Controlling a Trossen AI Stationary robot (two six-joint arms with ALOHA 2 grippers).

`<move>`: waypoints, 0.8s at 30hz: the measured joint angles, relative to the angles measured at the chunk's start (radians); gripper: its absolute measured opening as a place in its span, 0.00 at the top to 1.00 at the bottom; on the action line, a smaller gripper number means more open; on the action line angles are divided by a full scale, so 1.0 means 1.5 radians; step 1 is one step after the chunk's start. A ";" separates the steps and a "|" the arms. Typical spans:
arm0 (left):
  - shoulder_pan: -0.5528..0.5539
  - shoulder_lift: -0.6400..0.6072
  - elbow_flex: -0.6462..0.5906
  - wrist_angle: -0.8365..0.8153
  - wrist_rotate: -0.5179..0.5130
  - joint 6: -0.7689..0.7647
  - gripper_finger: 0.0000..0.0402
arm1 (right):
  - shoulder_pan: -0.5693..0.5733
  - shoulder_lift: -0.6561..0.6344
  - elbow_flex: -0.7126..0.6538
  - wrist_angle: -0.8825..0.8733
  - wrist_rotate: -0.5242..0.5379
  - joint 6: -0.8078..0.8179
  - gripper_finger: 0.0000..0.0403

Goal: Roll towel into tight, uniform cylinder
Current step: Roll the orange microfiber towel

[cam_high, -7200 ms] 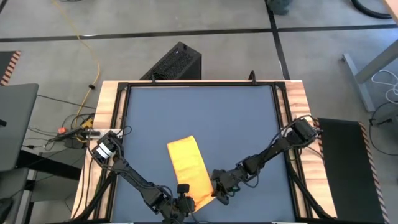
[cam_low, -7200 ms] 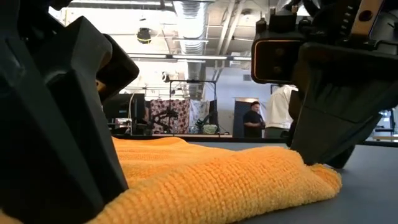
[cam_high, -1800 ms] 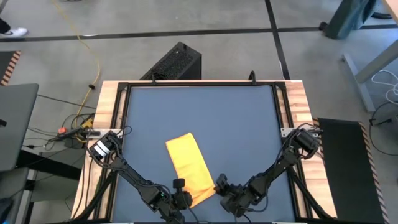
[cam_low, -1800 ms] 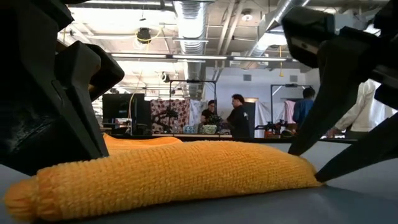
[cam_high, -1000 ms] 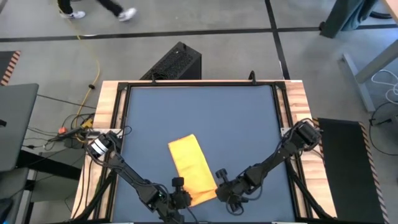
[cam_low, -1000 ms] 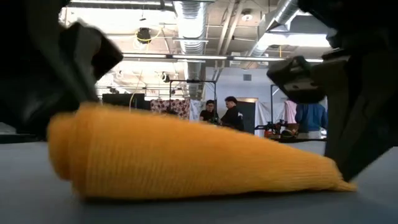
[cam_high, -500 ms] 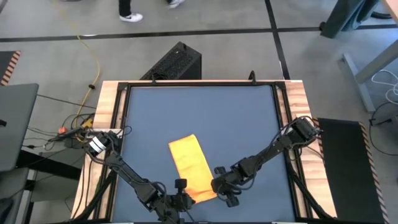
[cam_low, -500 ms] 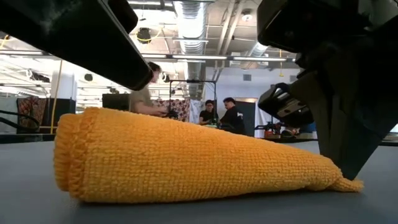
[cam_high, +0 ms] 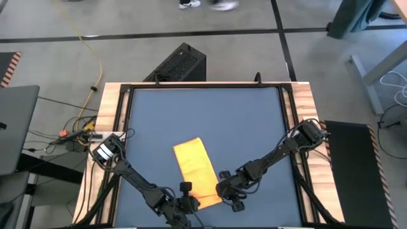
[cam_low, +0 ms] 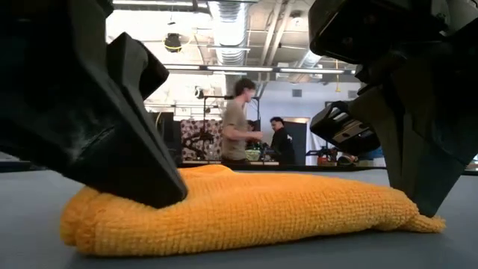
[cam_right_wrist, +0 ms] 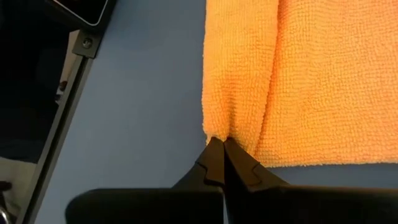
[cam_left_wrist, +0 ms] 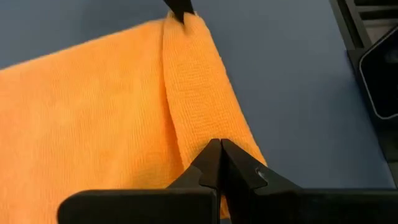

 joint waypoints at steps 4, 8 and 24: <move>0.011 0.001 -0.002 -0.016 0.041 -0.045 1.00 | 0.000 0.000 0.000 0.001 -0.001 0.000 0.96; 0.020 0.000 -0.016 -0.015 0.067 -0.081 1.00 | 0.000 0.000 0.000 0.001 -0.001 -0.001 0.91; 0.020 0.001 -0.025 -0.019 0.083 -0.132 1.00 | 0.018 -0.093 -0.001 -0.128 0.023 -0.012 0.65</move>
